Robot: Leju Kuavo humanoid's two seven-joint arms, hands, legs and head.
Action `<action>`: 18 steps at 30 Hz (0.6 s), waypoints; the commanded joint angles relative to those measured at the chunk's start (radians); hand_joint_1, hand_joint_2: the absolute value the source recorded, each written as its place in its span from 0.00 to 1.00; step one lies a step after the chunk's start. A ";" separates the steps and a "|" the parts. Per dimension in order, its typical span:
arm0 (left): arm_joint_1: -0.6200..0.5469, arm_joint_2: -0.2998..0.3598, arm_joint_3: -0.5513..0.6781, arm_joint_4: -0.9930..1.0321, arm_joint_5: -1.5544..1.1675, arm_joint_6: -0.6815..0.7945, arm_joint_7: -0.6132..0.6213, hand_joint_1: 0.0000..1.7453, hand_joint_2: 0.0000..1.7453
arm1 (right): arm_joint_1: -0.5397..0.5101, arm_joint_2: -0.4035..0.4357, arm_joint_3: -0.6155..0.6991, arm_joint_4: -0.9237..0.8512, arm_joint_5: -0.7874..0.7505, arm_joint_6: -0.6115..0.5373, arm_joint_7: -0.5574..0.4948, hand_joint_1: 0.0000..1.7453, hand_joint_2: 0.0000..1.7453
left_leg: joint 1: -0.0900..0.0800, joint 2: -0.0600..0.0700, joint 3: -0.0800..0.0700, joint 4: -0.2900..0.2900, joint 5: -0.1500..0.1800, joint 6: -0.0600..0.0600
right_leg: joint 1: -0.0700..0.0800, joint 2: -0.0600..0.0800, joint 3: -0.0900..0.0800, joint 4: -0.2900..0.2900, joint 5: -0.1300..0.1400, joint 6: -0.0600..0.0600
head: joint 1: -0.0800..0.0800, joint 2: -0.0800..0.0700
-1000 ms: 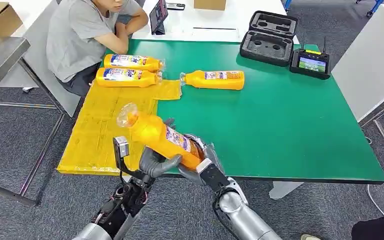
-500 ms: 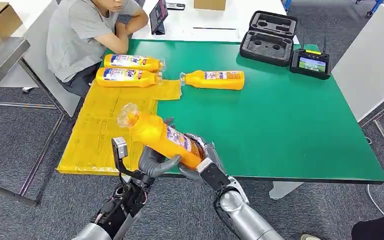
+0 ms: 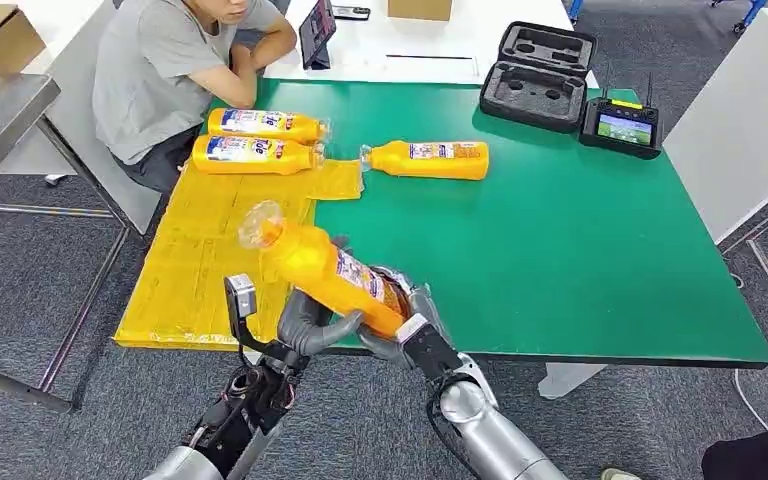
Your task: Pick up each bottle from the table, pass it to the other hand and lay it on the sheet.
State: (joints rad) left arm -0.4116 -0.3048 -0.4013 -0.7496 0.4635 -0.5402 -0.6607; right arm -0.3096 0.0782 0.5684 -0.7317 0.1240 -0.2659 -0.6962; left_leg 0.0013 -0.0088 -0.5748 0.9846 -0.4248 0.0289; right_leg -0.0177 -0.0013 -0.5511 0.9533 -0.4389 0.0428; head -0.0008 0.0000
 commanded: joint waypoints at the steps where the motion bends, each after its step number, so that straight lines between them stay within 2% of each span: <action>1: -0.042 0.030 -0.031 0.060 0.006 -0.023 0.010 0.00 0.00 | -0.044 0.005 -0.003 0.045 0.000 0.015 -0.002 1.00 1.00 | 0.000 0.002 0.001 0.000 -0.001 -0.001 | 0.000 0.001 0.001 0.000 0.000 -0.001 | 0.000 0.000; 2: -0.042 0.030 -0.031 0.060 0.006 -0.023 0.010 0.00 1.00 | -0.044 0.005 -0.003 0.045 0.000 0.015 -0.002 1.00 1.00 | 0.001 0.002 0.002 0.001 -0.001 -0.002 | 0.001 0.002 0.001 0.001 -0.001 -0.002 | 0.000 0.000; 18: -0.045 0.025 -0.026 0.070 -0.004 -0.003 0.004 0.00 1.00 | -0.039 0.013 -0.002 0.056 0.008 0.014 -0.002 1.00 1.00 | 0.000 0.002 0.001 0.000 -0.001 -0.001 | 0.001 0.001 0.001 0.000 0.000 -0.002 | 0.000 0.000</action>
State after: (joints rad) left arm -0.4116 -0.3048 -0.4017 -0.7416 0.4696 -0.5497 -0.6557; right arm -0.3097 0.0786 0.5676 -0.7301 0.1255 -0.2567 -0.6958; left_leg 0.0014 -0.0088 -0.5748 0.9846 -0.4248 0.0289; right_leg -0.0176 -0.0013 -0.5511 0.9533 -0.4389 0.0428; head -0.0008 0.0000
